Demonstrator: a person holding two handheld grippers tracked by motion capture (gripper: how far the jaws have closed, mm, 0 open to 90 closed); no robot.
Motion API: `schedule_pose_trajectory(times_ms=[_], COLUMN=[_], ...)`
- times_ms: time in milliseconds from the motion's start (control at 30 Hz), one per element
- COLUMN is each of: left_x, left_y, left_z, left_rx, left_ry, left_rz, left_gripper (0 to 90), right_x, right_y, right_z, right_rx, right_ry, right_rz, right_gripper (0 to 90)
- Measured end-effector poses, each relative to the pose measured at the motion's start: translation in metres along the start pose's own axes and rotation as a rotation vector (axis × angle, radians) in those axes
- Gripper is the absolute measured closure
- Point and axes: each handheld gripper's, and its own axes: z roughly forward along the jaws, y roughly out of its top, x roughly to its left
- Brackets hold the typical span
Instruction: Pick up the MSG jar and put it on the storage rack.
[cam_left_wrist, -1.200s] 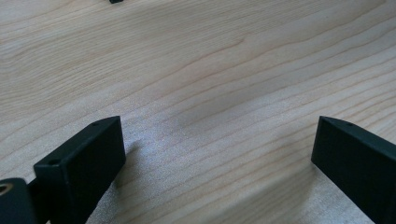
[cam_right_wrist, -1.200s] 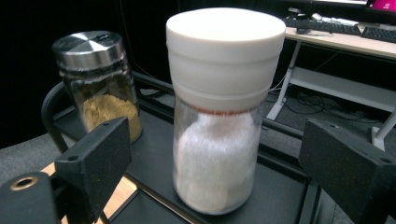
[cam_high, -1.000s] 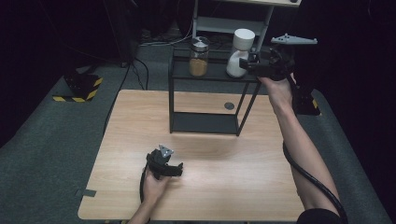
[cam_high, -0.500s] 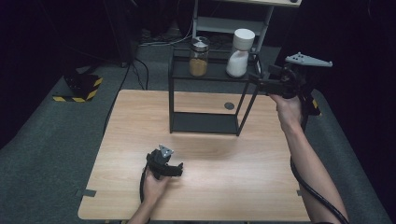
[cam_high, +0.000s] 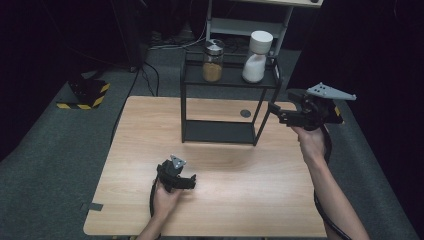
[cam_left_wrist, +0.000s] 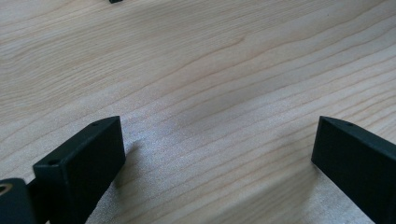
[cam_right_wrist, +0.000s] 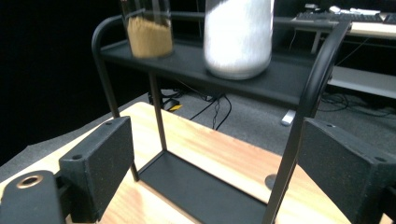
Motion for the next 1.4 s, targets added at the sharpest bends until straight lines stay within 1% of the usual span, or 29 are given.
schedule_pose_trajectory(times_ms=[167,267,333,433,500,600,700,833,933,1067,1200,1300,1400], left_x=[-0.001,-0.001,0.0,0.001,0.001,0.001,0.001,0.001,0.001,0.002,0.001,0.002,0.002], left_y=[0.0,0.0,0.0,0.0,0.0,0.0,0.0,0.0,0.0,0.0,0.0,0.0,0.0], left_z=[0.0,0.0,0.0,0.0,0.0,0.0,0.0,0.0,0.0,0.0,0.0,0.0,0.0], left_rx=[0.001,0.001,0.0,0.0,0.0,-0.001,0.0,0.0,0.0,0.0,0.0,0.0,0.0], left_ry=[0.002,0.003,-0.001,-0.004,-0.002,-0.003,-0.007,-0.007,-0.007,-0.009,-0.008,-0.009,-0.009], left_rz=[0.002,0.002,0.0,0.0,0.0,-0.001,-0.001,0.0,0.0,-0.001,0.0,0.0,0.0], left_gripper=[2.7,2.7,2.7,2.7,2.7,2.7,2.4,2.2,2.2,2.2,2.2,2.2,2.1], right_x=[0.0,-0.003,-0.005,-0.005,-0.007,-0.009,-0.009,-0.004,0.001,0.007,0.004,0.005,0.008], right_y=[-0.026,-0.041,-0.049,-0.06,-0.069,-0.081,-0.091,-0.106,-0.119,-0.138,-0.157,-0.167,-0.177], right_z=[-0.002,-0.002,-0.002,-0.003,-0.004,-0.006,-0.008,-0.009,-0.009,-0.008,-0.007,-0.004,-0.001], right_rx=[0.009,0.022,0.045,0.082,0.094,0.098,0.105,0.105,0.105,0.098,0.086,0.094,0.109], right_ry=[-0.008,-0.005,0.006,0.006,0.011,0.011,0.006,-0.009,-0.031,-0.061,-0.047,-0.053,-0.066], right_rz=[0.02,0.044,0.04,0.029,0.04,0.054,0.054,0.055,0.051,0.073,0.107,0.129,0.14], right_gripper=[9.8,9.5,9.2,9.0,9.0,9.0,9.1,9.2,9.2,8.5,7.7,7.6,7.4])
